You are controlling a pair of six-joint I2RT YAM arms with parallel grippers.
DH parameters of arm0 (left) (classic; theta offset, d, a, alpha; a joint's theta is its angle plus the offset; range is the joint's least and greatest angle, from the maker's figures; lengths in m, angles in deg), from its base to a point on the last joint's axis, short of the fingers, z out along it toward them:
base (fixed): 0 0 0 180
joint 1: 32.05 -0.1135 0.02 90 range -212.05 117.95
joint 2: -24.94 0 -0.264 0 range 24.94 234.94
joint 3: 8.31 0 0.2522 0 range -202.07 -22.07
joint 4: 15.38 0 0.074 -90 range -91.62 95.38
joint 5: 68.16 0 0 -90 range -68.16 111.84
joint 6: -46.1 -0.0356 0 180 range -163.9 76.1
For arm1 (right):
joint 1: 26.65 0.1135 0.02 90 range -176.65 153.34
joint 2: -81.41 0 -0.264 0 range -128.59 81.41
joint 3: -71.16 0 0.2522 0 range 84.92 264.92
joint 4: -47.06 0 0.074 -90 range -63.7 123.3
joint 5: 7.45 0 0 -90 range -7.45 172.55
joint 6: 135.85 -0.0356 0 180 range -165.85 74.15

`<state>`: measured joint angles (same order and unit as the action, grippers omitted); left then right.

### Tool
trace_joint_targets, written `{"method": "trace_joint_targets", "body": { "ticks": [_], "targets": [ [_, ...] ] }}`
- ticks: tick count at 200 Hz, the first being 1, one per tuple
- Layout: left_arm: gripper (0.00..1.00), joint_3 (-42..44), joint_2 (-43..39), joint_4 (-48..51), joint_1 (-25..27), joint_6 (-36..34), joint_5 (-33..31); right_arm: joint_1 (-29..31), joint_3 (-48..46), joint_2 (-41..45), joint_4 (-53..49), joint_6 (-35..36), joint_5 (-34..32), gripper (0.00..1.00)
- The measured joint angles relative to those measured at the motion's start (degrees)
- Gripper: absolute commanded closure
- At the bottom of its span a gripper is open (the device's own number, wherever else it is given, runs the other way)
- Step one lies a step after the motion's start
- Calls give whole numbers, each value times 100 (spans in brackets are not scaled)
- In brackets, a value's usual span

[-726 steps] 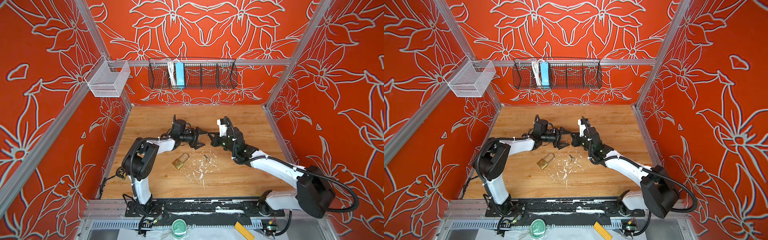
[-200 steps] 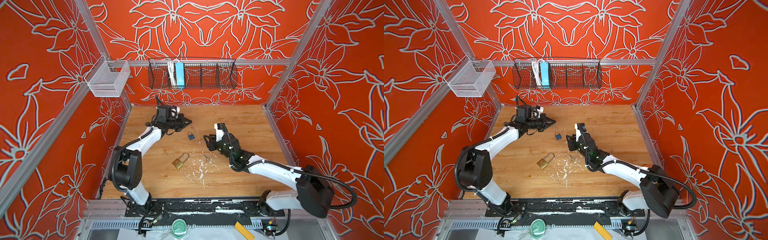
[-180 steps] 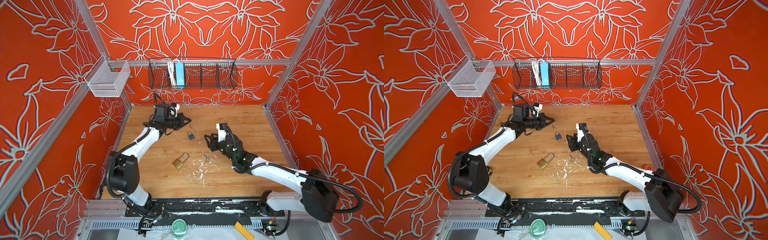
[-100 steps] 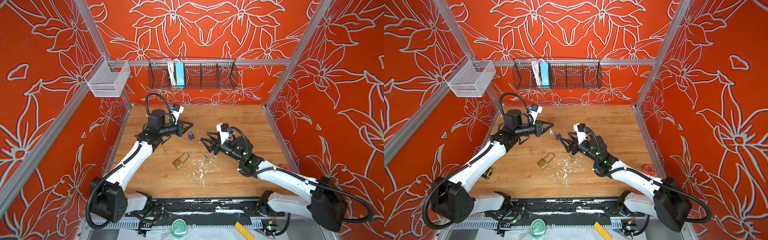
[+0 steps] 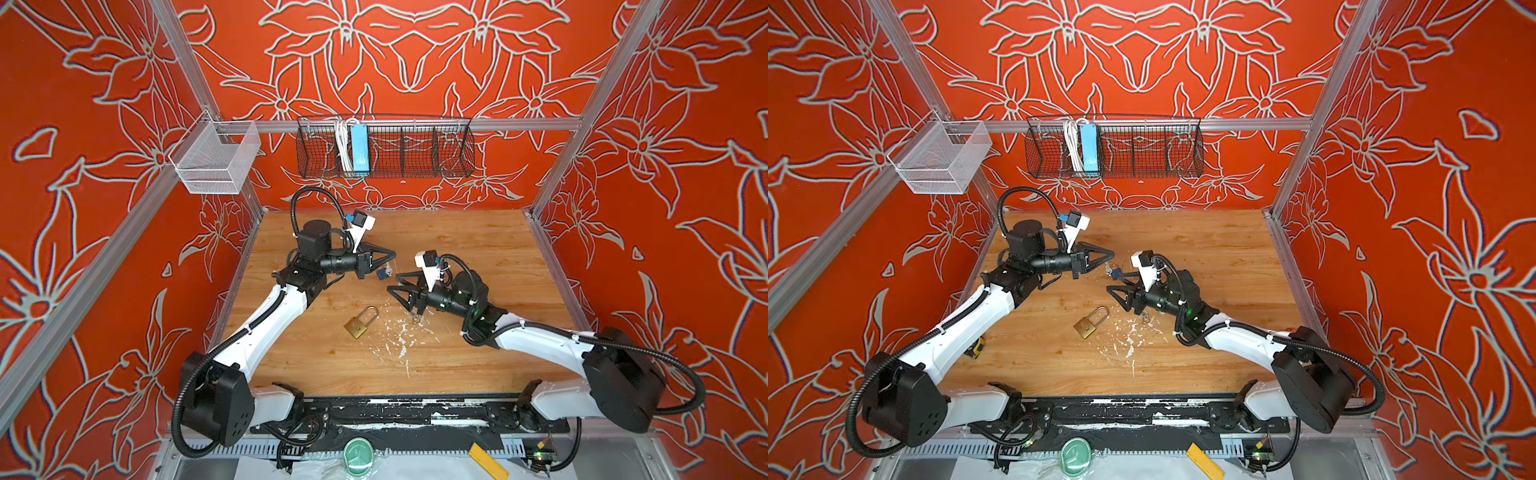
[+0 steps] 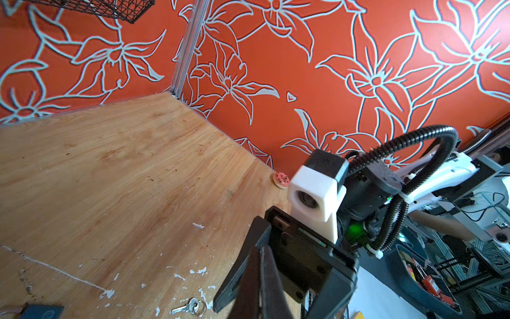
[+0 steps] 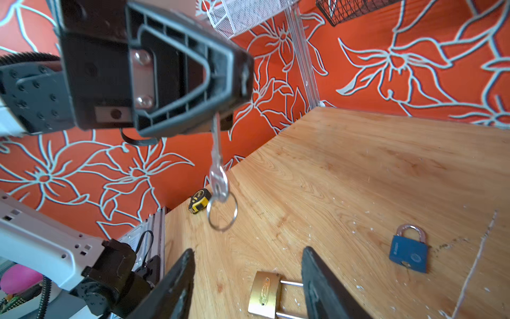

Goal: Unlock with the key

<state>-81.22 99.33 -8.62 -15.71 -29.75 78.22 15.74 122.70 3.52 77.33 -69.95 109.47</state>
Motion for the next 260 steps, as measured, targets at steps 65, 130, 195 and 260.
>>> {"method": "trace_joint_targets", "body": {
  "ticks": [65, 130, 195, 260],
  "targets": [
    [100, -15, 146, 9, 170, -9, 181, 0, 9, 2, 221, -63, 9, 49],
    [100, -22, 197, 55, 245, -48, 251, 0, 9, 72, 295, -74, -55, 58],
    [100, -79, 214, 90, 249, -70, 286, 0, 9, 184, 254, -70, -118, 70],
    [100, -79, 216, 92, 251, -70, 284, 0, 9, 173, 254, -127, -105, 83]
  ]
}}
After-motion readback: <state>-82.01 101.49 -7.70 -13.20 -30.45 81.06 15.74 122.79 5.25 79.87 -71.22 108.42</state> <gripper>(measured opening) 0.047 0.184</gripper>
